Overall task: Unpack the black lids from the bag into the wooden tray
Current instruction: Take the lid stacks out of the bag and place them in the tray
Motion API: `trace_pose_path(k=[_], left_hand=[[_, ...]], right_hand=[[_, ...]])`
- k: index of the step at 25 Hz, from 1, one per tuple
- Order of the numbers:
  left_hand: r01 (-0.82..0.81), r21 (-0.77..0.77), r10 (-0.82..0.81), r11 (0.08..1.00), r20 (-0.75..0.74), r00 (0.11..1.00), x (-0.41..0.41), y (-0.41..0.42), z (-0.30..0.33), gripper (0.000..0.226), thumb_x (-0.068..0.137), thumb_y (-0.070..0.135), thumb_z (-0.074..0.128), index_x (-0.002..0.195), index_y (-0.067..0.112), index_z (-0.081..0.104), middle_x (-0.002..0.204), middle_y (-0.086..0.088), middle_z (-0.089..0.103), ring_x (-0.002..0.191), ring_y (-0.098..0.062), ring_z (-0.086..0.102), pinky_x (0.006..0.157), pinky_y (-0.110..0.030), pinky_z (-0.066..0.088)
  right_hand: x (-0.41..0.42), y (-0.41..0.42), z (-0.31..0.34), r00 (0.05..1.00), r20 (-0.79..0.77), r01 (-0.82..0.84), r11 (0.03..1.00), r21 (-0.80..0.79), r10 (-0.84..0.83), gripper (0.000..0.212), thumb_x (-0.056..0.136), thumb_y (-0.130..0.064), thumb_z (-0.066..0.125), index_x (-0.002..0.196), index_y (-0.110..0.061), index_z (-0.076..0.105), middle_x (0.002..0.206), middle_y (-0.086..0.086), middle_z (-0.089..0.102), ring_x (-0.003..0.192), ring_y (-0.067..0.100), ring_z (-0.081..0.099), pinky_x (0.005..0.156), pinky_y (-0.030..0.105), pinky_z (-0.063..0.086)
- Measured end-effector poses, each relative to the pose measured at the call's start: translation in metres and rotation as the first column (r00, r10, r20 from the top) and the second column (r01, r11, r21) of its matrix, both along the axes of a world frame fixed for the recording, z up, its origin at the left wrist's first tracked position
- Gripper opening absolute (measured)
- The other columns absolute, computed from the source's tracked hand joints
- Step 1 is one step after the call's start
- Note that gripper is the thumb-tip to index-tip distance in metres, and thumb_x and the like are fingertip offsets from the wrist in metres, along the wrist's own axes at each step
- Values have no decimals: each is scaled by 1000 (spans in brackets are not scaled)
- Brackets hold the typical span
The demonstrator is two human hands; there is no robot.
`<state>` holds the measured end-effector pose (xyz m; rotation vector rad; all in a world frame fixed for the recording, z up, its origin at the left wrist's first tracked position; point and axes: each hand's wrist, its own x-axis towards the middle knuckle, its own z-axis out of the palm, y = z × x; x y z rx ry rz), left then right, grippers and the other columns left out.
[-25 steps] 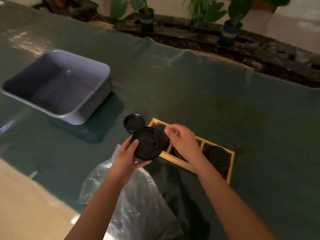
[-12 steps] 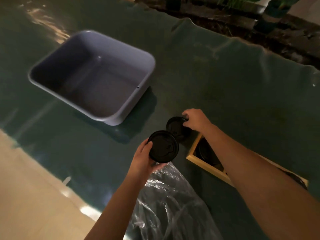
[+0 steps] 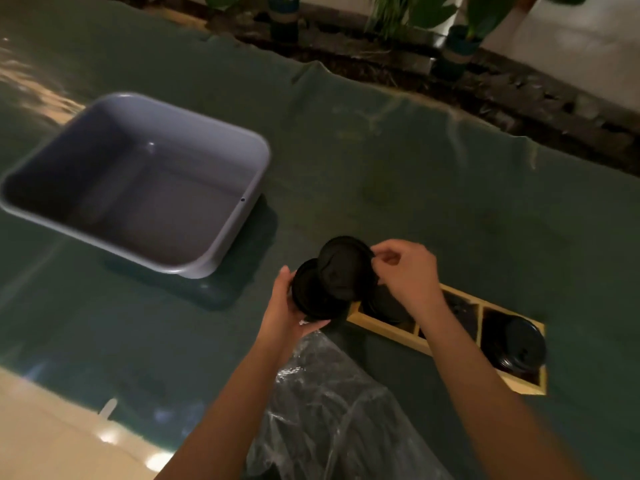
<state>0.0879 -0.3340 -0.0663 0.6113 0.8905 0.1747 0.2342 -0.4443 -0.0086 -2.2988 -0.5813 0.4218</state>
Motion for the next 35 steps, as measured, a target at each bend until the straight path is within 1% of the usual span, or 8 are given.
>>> trace_pose_path(k=[5,11,15,19,21,25,30,35], left_hand=[[169,210,-186,963,64,980,15,-21,20,23,90,34,52,113,33,54,122,-1,58,107,-21,60,62,-34,58],[430,196,-457,881,123,881,11,-33,29,22,91,29,50,109,21,60,116,-9,64,96,-18,69,62,-37,58],[538,266,-585,800,144,798,12,-45,34,28,91,23,52,115,35,54,125,3,55,111,-19,59,67,-38,59],[586,549,-726,596,59,685,12,-52,36,49,87,3,57,125,34,52,138,-1,46,126,-18,47,99,-43,47],[546,608,-719,577,60,693,12,-55,36,49,81,0,61,123,26,58,145,0,40,133,-17,38,109,-45,36],[395,250,-449,884,224,865,21,-59,39,36,87,22,52,122,16,56,133,-6,54,123,-22,51,100,-46,44],[472,183,-485,862,26,874,23,-55,32,32,86,17,60,117,11,58,108,-11,69,98,-25,68,65,-33,59],[500,321,-516,804,-41,856,18,-61,25,42,83,5,62,124,9,53,117,-10,64,106,-23,62,76,-31,57]], right_hand=[[-24,-21,8,990,141,14,993,-121,4,17,80,-5,60,92,-9,70,87,7,67,82,21,61,74,27,46],[-24,-71,19,868,-485,149,987,51,-107,37,93,-9,49,130,-9,49,81,5,64,36,7,58,37,19,48],[-39,-88,18,612,-789,331,922,200,-49,29,98,-17,36,124,-16,48,114,14,58,65,21,72,58,27,59],[-47,-89,5,443,-892,624,745,235,-89,36,89,-47,49,109,-17,54,115,10,60,94,31,67,83,46,56],[-51,-87,1,466,-880,672,683,285,-91,33,86,-33,60,109,-10,54,116,16,60,103,32,62,86,47,54],[-58,-87,-2,644,-761,589,687,426,-80,19,80,-4,63,91,-18,57,109,11,59,95,23,61,65,28,54],[-59,-92,-4,809,-586,380,791,480,-33,38,72,-8,61,101,-32,61,121,6,57,111,21,55,88,39,53],[-71,-98,-23,773,-589,447,861,241,-236,35,89,-19,57,123,-13,55,124,10,59,113,23,57,100,44,47]])
